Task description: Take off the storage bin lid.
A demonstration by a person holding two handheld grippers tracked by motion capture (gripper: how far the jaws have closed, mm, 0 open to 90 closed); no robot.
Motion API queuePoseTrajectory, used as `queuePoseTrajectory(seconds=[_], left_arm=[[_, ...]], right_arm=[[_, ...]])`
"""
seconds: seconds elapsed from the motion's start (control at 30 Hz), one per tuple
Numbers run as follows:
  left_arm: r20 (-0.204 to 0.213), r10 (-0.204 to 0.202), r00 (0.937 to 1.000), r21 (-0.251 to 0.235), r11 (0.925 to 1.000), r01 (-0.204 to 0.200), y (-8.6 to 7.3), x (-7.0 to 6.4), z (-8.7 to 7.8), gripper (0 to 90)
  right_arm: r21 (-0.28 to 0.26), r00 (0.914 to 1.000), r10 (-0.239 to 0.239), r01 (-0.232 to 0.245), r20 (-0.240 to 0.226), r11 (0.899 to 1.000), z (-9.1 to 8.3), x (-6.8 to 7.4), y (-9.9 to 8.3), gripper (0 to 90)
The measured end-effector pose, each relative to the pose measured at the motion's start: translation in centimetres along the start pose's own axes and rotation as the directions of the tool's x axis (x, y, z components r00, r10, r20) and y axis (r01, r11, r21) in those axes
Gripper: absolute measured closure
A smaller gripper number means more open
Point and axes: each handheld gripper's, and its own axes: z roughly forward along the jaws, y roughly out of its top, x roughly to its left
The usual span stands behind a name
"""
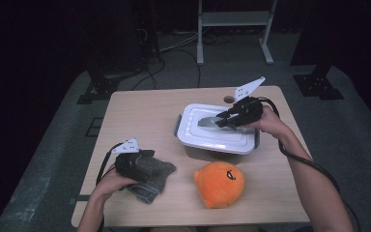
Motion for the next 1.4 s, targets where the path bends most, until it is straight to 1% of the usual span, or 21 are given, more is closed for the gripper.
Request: queuePoseTrajectory(seconds=[0.43, 0.57, 0.67, 0.8, 0.97, 1.2, 1.4], left_arm=[[0.003, 0.007, 1.0, 0.003, 1.0, -0.007, 0.1, -0.1, 0.1, 8.4], [0.003, 0.006, 1.0, 0.003, 1.0, -0.006, 0.1, -0.1, 0.1, 8.4], [0.003, 0.009, 1.0, 0.003, 1.0, -0.009, 0.1, -0.1, 0.0, 8.4], [0.001, 0.005, 1.0, -0.002, 1.0, -0.005, 0.1, -0.1, -0.1, 8.4], [0.003, 0.004, 1.0, 0.0, 1.0, -0.004, 0.1, -0.1, -0.1, 8.4], [0.005, 0.007, 1.0, 0.002, 1.0, -0.007, 0.1, -0.1, 0.0, 8.4], [0.005, 0.006, 1.0, 0.001, 1.0, -0.006, 0.1, -0.1, -0.1, 8.4]], right_arm=[[-0.005, 0.9997, -0.004, 0.004, -0.024, 1.0, 0.4, 0.3, 0.2, 65.8], [-0.004, 0.9995, -0.003, 0.003, -0.032, 1.0, 0.7, 0.3, 0.3, 65.8], [-0.002, 0.9988, -0.014, 0.014, -0.047, 1.0, 1.2, 0.4, 0.7, 65.8], [-0.002, 0.9986, -0.01, 0.009, -0.053, 1.0, 1.3, 0.3, 0.8, 65.8], [-0.009, 0.9987, 0.0, 0.0, -0.052, 1.0, 1.3, 0.3, 0.7, 65.9], [-0.008, 0.9988, -0.006, 0.005, -0.048, 1.0, 1.3, 0.4, 0.7, 65.9], [-0.008, 0.999, -0.002, 0.001, -0.046, 1.0, 1.3, 0.5, 0.7, 65.9]])
